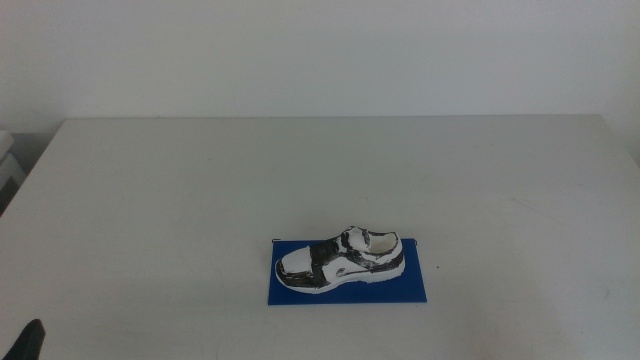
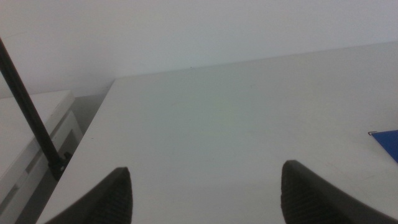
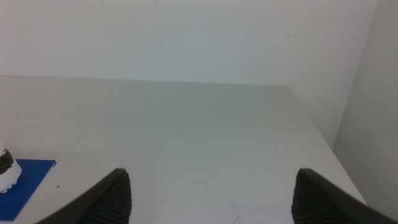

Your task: Use one arm to grab the shoe from the table and place it on the mat.

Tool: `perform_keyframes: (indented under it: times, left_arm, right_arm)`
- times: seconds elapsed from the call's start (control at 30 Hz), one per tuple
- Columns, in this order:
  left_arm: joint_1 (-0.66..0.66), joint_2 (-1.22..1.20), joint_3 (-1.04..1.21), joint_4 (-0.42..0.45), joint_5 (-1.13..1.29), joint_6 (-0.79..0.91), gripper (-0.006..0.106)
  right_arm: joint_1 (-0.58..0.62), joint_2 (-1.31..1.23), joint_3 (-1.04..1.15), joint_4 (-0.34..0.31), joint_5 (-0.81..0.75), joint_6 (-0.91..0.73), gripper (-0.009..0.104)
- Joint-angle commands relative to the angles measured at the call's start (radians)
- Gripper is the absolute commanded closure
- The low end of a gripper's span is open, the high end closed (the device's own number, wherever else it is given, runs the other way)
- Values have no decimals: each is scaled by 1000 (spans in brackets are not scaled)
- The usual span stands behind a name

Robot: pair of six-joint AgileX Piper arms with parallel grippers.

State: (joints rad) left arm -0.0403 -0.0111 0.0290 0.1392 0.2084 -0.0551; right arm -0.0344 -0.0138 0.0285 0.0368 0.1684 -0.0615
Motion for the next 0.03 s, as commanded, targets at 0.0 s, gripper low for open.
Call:
perform_keyframes:
  times: [0.0]
  left_arm:
    - [2, -28, 2, -1, -78, -4, 22]
  right_arm:
    - [-5, -20, -10, -8, -79, -13, 29]
